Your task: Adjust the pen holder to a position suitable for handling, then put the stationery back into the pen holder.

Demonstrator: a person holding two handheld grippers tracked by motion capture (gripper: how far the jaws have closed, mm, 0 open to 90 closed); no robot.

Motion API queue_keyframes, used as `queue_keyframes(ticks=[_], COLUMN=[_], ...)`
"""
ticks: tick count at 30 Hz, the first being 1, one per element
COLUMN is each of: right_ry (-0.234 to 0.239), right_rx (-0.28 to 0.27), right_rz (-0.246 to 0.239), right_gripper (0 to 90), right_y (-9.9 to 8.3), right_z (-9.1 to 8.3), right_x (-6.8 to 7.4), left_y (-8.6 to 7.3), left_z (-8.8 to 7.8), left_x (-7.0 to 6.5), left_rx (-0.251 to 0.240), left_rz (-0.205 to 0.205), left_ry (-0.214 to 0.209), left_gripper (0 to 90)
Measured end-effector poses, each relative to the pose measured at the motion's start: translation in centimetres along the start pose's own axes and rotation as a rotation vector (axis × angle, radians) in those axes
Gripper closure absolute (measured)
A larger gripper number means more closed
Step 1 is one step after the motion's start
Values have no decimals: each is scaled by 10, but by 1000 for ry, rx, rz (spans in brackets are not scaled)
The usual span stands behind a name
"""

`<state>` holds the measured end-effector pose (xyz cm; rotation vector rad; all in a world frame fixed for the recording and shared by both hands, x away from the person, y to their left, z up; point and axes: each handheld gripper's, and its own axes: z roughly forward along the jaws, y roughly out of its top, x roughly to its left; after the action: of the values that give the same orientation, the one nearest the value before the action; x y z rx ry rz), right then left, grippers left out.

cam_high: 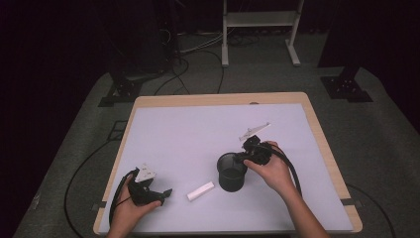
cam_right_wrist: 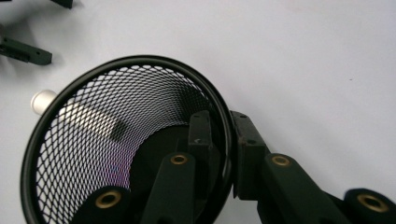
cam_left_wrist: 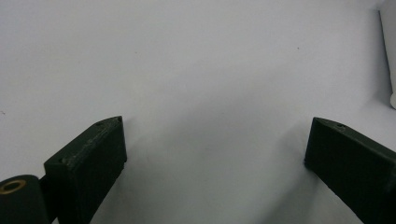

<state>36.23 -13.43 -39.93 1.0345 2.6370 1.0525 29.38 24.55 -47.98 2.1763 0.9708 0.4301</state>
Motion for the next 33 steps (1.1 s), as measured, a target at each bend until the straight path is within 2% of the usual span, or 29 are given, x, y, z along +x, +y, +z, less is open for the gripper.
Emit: queue_keyframes(ticks=[3,5,6,7,10,15,16,24,33], right_ry=[0,0,1,1,7,-2,-9,-39,-88], right_rx=[-11,-19,-33,-33,-62,-92,-111,-168,-201], right_rz=[-1,0,1,1,5,8,16,62,85], right_gripper=[734,684,622,622,503,417,393,338,311], right_y=[0,-1,-2,-2,-4,-9,-13,-25,-41], right_z=[-3,-6,-10,-10,-16,-25,-30,-50,-65], right_x=[0,0,-1,-1,-2,-2,-2,-10,-18], left_y=[0,0,0,0,0,0,0,0,0], left_z=[0,0,0,0,0,0,0,0,0], left_x=[0,0,0,0,0,0,0,0,0], left_rx=[-1,-1,0,-1,-3,-4,-4,-3,-2], left_rz=[-1,0,0,-1,-3,-2,-2,-4,3], left_ry=[0,0,0,0,0,1,1,-1,1], left_gripper=[47,47,47,47,47,47,47,47,47])
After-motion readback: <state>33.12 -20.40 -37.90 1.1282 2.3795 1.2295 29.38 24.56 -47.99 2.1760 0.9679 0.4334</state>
